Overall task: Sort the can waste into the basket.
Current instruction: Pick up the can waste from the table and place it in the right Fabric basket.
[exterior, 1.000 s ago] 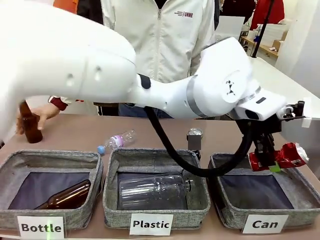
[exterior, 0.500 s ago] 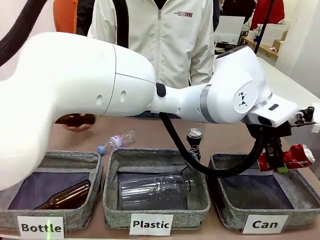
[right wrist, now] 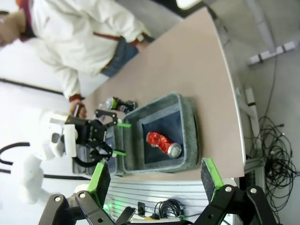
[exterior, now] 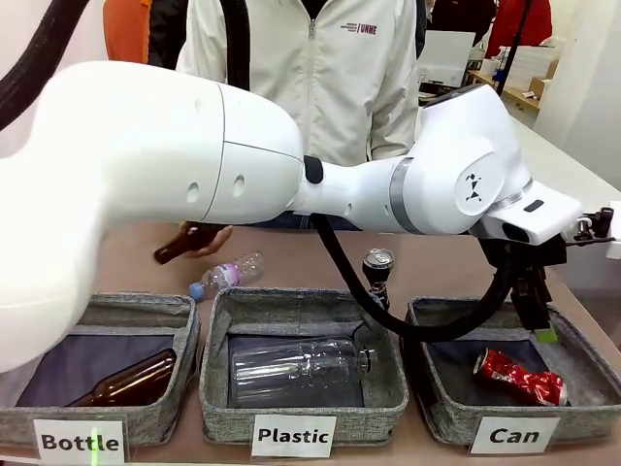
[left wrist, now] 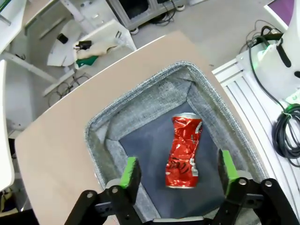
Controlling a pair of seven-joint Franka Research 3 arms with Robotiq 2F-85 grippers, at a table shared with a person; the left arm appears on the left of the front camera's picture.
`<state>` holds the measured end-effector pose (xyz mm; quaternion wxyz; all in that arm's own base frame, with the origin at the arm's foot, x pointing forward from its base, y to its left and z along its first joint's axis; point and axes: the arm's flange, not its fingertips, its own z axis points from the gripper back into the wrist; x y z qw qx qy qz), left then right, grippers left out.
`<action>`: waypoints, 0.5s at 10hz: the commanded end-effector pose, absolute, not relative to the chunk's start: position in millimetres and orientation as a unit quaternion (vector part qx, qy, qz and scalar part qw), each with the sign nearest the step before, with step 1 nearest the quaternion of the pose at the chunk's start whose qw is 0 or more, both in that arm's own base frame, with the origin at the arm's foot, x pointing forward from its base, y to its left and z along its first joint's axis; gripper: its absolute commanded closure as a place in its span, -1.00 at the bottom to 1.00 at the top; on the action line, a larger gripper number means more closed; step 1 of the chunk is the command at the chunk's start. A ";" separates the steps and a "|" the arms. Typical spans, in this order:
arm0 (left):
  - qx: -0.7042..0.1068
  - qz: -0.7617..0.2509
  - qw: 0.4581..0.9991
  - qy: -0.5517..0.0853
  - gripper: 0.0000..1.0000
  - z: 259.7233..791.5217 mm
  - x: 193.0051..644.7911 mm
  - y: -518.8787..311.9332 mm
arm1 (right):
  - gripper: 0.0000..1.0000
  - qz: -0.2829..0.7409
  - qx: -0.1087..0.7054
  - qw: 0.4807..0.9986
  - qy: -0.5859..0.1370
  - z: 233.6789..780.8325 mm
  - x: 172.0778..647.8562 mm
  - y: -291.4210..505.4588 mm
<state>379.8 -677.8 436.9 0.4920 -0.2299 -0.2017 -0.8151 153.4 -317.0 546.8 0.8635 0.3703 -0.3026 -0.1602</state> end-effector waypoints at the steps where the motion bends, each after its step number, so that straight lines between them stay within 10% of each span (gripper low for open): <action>1: -0.221 -0.822 0.486 -0.199 -1.00 443.5 385.4 -685.7 | -1.00 -0.166 0.377 0.860 -0.303 547.6 155.4 -313.9; 5: -0.214 -0.820 0.505 -0.161 -1.00 460.1 381.8 -652.8 | -1.00 -0.166 0.377 0.860 -0.303 547.6 155.4 -313.9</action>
